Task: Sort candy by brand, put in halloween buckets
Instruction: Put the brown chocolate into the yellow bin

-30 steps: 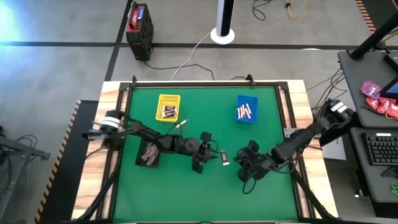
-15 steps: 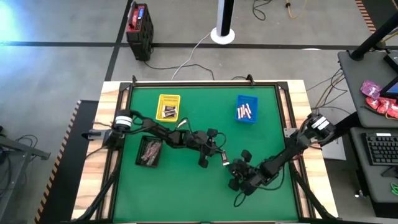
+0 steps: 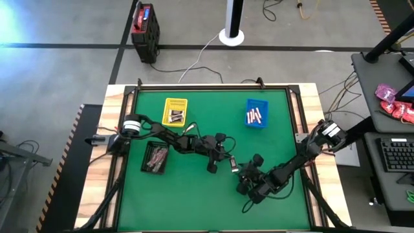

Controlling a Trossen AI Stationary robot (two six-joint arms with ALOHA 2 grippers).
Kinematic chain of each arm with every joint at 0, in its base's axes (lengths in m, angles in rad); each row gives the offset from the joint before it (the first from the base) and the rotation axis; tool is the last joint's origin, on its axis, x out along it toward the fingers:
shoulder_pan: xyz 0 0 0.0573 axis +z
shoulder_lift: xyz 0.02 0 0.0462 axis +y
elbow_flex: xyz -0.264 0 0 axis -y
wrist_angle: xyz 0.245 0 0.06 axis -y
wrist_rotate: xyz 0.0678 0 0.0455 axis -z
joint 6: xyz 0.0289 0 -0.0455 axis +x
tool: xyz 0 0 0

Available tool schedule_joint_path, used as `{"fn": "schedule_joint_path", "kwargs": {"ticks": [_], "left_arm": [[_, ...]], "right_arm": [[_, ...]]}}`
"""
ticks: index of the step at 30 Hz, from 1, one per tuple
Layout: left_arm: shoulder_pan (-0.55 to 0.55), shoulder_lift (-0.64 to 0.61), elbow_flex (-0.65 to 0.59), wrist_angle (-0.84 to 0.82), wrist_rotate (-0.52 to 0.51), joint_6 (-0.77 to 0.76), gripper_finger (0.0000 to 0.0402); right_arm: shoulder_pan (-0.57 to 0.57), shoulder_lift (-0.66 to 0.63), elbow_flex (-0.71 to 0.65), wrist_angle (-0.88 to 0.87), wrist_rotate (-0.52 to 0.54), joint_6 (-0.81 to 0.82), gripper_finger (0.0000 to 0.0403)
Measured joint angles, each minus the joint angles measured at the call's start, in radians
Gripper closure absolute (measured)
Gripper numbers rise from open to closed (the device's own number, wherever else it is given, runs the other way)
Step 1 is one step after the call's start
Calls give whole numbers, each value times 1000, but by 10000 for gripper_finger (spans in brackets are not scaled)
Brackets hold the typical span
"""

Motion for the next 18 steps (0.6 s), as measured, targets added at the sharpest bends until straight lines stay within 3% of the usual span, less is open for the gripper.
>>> {"fn": "schedule_joint_path", "kwargs": {"ticks": [9,18], "left_arm": [[2,34,0,22,27,-26,401],[4,39,1,15,27,-53,402]], "right_arm": [[-29,14,-12,14,23,8,150],[-45,110,-10,29,11,79,172]]}}
